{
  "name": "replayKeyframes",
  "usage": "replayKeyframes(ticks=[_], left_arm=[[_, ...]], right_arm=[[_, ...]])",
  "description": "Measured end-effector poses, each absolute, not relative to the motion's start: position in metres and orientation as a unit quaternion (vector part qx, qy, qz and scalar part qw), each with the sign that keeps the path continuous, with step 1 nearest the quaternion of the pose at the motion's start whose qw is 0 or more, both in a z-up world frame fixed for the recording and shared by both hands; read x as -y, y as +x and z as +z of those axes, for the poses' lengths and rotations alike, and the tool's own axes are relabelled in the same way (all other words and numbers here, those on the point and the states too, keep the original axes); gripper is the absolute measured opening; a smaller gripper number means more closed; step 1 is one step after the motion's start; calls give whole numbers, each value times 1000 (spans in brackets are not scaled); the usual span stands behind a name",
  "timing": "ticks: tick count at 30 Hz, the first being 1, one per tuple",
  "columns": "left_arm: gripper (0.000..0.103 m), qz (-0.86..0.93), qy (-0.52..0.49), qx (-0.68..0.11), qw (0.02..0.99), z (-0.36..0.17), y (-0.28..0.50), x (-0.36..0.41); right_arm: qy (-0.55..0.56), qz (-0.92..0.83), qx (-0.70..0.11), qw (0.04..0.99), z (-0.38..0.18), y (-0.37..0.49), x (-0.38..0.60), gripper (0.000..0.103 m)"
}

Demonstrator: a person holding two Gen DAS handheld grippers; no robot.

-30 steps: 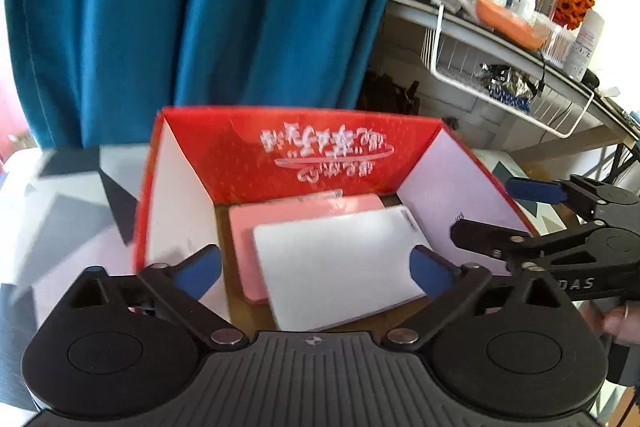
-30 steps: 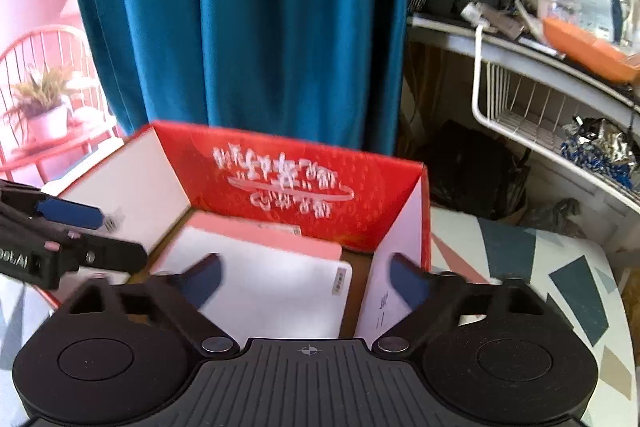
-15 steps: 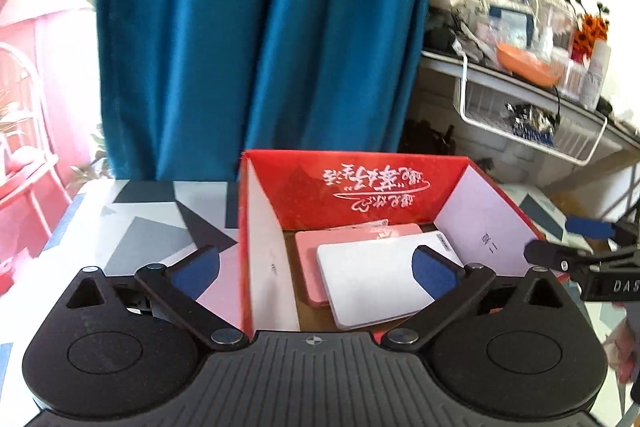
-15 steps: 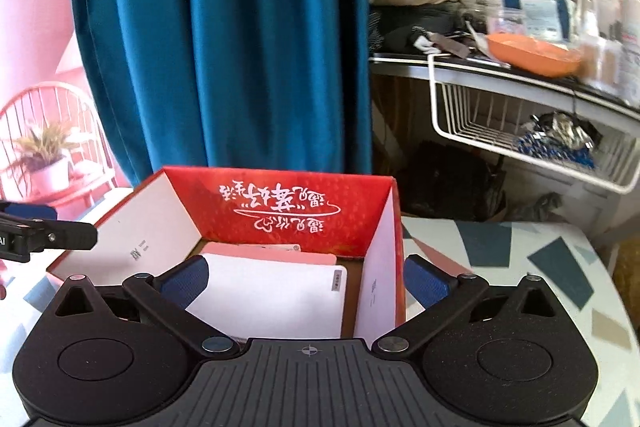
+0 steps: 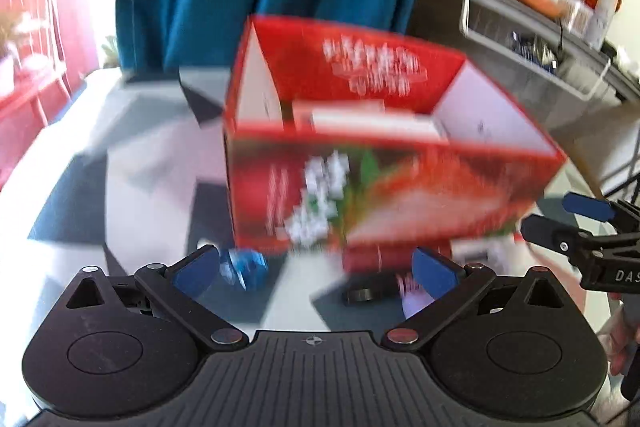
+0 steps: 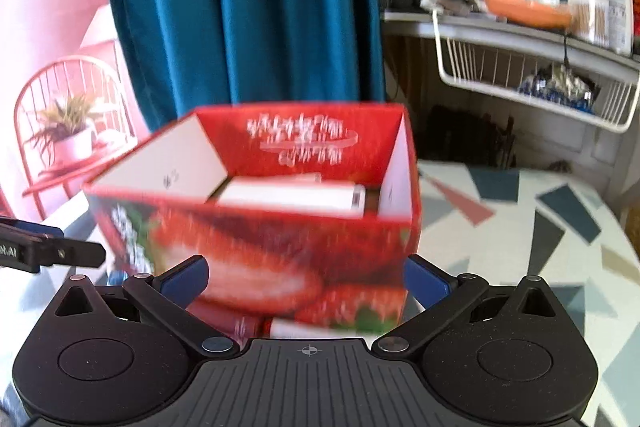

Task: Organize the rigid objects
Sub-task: 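Move the left tool back toward the clear plastic bag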

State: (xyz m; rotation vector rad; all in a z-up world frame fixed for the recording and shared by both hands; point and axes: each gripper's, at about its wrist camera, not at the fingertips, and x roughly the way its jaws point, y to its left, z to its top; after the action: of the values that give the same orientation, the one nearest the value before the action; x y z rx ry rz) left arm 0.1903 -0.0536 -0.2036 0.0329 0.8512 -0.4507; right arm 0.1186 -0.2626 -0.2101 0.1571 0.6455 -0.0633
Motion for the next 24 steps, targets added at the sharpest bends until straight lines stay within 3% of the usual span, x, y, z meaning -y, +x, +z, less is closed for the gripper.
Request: replayKeyframes(ticks=[24], left_arm=[[103,-219,5,-467,857,-246,148,59]], right_arm=[[75,10,-400,913,-260,69,231,102]])
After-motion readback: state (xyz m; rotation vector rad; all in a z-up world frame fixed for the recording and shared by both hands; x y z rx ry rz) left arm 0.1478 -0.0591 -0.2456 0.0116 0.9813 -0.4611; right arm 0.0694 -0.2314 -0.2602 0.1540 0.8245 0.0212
